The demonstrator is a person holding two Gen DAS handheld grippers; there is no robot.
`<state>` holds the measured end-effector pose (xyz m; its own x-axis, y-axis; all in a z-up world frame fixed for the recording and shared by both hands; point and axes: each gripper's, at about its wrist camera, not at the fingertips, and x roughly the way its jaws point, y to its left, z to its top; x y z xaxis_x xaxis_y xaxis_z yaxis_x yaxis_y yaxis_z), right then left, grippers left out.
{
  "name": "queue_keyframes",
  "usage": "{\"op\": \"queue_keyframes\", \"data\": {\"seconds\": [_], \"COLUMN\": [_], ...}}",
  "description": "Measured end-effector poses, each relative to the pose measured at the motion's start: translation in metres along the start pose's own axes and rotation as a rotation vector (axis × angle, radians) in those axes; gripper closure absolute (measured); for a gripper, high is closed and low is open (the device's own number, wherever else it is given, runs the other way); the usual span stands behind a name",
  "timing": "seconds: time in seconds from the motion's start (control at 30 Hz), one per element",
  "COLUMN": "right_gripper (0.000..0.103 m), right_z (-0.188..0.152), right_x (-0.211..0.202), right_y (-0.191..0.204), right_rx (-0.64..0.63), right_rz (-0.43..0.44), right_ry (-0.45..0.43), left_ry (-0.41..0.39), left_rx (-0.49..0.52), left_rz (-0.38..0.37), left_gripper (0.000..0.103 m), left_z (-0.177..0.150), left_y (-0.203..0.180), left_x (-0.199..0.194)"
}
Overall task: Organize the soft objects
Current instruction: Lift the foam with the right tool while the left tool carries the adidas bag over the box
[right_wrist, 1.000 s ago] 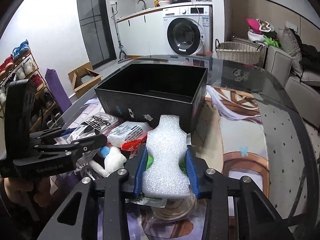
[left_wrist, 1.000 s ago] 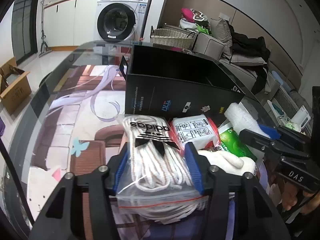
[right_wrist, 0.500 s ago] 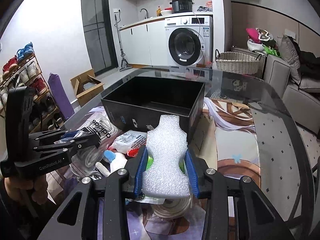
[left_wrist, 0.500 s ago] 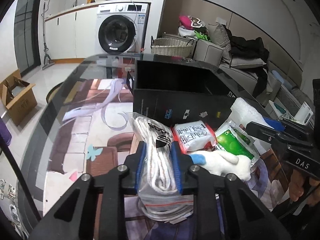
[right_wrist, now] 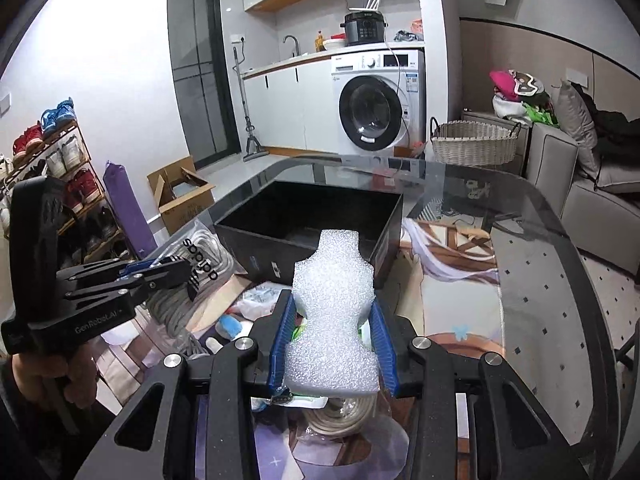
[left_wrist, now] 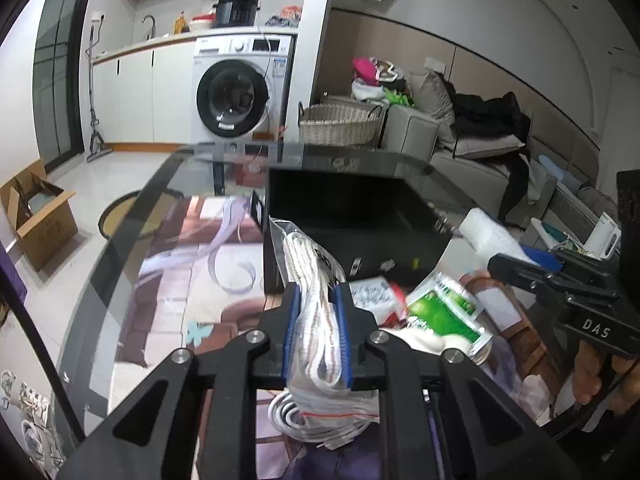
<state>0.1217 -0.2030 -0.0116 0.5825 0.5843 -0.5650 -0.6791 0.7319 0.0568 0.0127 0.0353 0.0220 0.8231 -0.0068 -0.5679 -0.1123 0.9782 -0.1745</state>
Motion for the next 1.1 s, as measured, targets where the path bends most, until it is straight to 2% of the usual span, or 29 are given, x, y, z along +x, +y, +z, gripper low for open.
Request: {"op": "queue_keyframes", "data": {"seconds": [0.37,0.57,1.1], "right_gripper": [0.065,0.065,0.065], "right_z": [0.016,0.03,0.067], "right_x": [-0.006,0.0,0.04], "right_y": [0.009,0.007,-0.019], "right_rx": [-0.048,-0.05,0.044], "right_rz": [0.043,0.049,0.063], "right_ry": [-0.026,-0.031,-0.023], "left_ry": [-0.112,-0.147,-0.141], "left_rx": [0.028,0.037,0.055], "left_rz": [-0.019,-0.039,-0.042], "left_gripper": [0.088,0.088,0.088], "left_z": [0.035,0.056,0.092], "left_y": [-0.015,-0.019,-0.017], "left_x": [-0.024,-0.024,0.025]}}
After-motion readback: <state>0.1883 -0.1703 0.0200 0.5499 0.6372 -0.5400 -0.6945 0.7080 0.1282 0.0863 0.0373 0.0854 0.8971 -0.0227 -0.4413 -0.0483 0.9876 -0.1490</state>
